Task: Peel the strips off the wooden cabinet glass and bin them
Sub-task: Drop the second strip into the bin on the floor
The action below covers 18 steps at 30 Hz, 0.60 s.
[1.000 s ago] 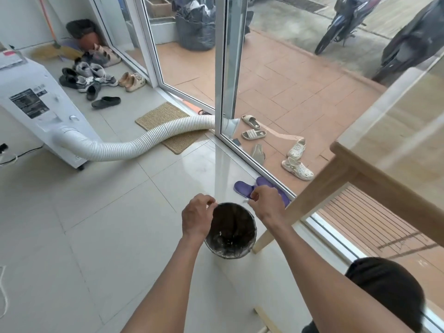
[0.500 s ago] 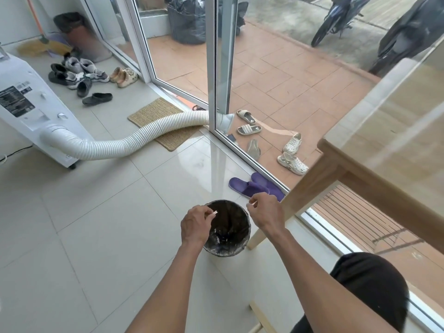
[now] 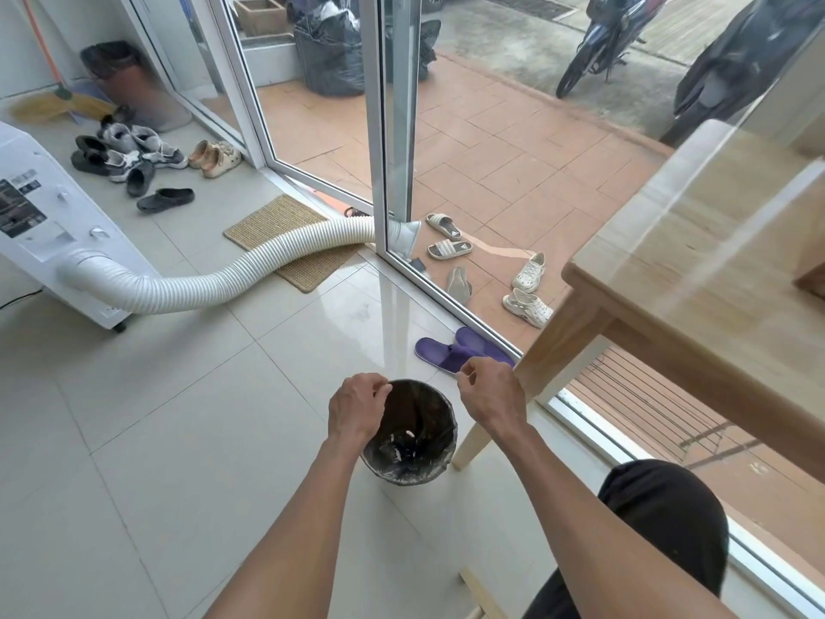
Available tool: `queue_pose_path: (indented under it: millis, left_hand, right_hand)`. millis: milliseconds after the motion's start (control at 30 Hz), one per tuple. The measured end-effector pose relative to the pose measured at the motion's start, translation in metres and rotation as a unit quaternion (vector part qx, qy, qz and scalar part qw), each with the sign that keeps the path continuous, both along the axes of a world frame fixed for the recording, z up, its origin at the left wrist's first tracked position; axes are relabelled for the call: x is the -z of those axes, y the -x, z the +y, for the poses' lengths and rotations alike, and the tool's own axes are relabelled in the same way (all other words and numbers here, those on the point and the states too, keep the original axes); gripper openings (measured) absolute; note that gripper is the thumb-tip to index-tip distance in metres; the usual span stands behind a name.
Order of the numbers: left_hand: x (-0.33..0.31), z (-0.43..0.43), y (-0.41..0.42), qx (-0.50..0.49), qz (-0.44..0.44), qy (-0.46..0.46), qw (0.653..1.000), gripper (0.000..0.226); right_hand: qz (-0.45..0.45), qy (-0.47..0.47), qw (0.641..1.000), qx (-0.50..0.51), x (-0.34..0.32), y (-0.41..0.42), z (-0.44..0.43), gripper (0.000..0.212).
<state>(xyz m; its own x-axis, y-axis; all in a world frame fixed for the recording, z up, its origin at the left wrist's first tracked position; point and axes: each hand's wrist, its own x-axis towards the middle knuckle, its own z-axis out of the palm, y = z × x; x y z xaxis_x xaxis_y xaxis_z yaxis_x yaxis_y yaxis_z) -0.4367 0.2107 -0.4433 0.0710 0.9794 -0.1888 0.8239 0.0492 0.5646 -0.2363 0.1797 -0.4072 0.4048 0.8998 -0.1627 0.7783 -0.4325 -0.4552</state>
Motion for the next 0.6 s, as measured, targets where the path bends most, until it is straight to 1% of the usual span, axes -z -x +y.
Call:
queue_pose_path:
  millis: [100,233,367,500,600]
  left_hand:
    - [-0.003,-0.004,0.01,-0.01,0.014,-0.018,1.0,0.028]
    - [-0.016,-0.009,0.017,0.005,0.022,-0.031,0.999,0.043]
    - [-0.031,-0.022,0.019,0.08,0.115,-0.021,0.99,0.058]
    - [-0.05,-0.041,0.026,0.117,0.14,-0.003,0.983,0.063]
    - [-0.068,-0.051,0.033,0.119,0.177,-0.028,0.977,0.066]
  right_hand:
    - [0.0,-0.003,1.0,-0.018,-0.007,0.005,-0.001,0.026]
    - [-0.015,-0.008,0.998,-0.061,-0.019,0.016,-0.005,0.033]
    - [-0.056,-0.022,0.993,-0.097,-0.034,0.025,-0.013,0.044]
    - [-0.087,-0.02,0.989,-0.119,-0.049,0.031,-0.022,0.061]
    - [-0.089,-0.022,0.986,-0.136,-0.066,0.035,-0.037,0.073]
